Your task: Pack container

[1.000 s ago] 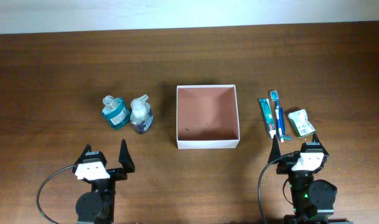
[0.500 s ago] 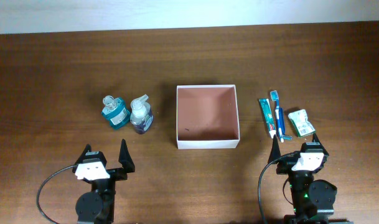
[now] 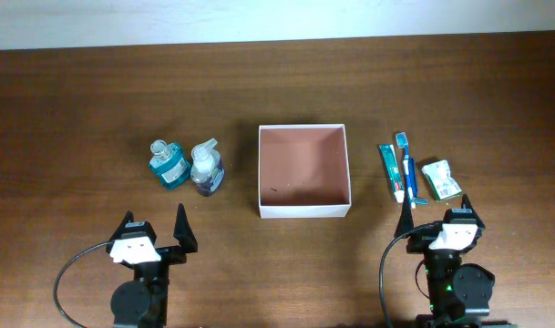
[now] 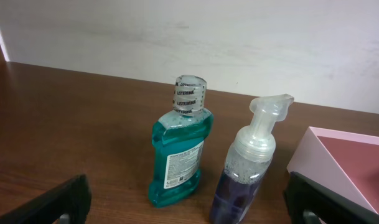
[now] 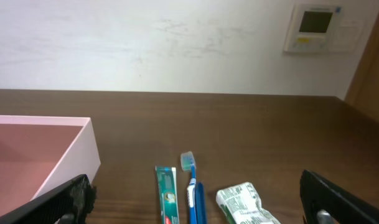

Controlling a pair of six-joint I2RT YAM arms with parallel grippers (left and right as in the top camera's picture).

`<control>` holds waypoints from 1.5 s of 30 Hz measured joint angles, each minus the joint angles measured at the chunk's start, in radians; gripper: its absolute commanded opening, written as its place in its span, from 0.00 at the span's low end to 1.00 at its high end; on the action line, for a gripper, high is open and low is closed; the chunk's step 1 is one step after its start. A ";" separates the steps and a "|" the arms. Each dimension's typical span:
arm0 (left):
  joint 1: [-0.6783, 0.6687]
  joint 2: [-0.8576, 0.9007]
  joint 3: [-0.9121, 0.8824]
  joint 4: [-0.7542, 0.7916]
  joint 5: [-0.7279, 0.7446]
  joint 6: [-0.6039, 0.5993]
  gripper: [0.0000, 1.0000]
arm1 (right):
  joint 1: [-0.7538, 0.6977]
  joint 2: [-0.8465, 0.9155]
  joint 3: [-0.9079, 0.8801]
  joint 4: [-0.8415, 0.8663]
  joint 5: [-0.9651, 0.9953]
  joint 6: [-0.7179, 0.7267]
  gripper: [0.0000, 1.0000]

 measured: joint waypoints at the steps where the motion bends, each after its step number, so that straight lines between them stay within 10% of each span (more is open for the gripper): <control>1: 0.000 0.000 0.000 0.000 0.000 0.000 0.99 | 0.000 0.000 0.000 -0.002 0.002 0.000 0.98; 15: 0.000 0.001 0.000 0.000 0.000 0.000 0.99 | 0.000 0.089 0.053 0.050 -0.005 0.066 0.98; 31: 0.000 0.002 0.000 0.000 0.000 0.000 0.99 | 0.000 1.232 1.044 -0.504 -0.105 0.009 0.98; 38: 0.000 0.002 0.000 0.000 0.000 0.000 0.99 | 0.000 1.498 1.185 -0.669 -0.213 -0.003 0.99; 41: 0.000 0.002 0.000 0.000 0.000 0.000 0.99 | 0.001 1.561 1.186 -0.687 -0.267 -0.011 0.75; 45: 0.000 0.002 0.000 0.000 0.000 0.000 0.99 | 0.001 1.627 1.186 -0.721 -0.295 -0.004 0.69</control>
